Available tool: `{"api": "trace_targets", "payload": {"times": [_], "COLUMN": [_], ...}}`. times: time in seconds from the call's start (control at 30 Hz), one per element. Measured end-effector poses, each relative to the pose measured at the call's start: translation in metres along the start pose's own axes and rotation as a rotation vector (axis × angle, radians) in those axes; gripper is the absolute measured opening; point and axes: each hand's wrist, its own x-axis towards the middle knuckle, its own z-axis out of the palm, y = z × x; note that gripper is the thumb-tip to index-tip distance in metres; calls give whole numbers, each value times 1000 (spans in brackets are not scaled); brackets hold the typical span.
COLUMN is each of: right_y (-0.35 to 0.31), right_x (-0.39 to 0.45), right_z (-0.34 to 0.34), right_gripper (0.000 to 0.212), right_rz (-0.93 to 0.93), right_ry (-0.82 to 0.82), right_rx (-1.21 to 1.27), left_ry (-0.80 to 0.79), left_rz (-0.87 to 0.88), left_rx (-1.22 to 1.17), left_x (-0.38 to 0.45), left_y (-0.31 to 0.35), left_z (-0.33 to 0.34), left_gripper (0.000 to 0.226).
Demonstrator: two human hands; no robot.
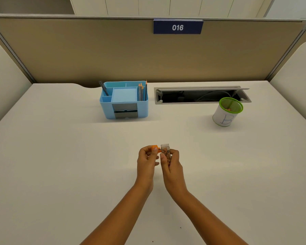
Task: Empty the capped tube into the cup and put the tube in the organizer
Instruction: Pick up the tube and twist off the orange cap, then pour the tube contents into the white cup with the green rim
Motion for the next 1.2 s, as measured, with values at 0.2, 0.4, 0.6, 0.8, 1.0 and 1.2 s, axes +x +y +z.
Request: {"api": "trace_targets", "payload": {"times": [0.2, 0.4, 0.6, 0.8, 1.0, 1.2], "right_y": [12, 22, 27, 36, 42, 41], "right_x": [0, 0, 2, 4, 7, 18], "right_z": [-3, -6, -10, -14, -19, -29], "right_gripper": [11, 9, 16, 23, 34, 40], "right_rz": [21, 8, 12, 77, 153, 196], "right_ry": [9, 34, 40, 34, 39, 81], "right_rx": [-82, -172, -142, -151, -144, -110], "left_ry": [83, 100, 119, 82, 31, 36], "left_rz": [51, 131, 166, 213, 242, 294], "left_rx": [121, 326, 477, 627, 823, 920], "left_x": [2, 3, 4, 7, 12, 11], "left_y": [-15, -30, -41, -50, -57, -57], "left_z": [-13, -26, -31, -34, -39, -39], "left_gripper": [21, 25, 22, 30, 37, 42]}}
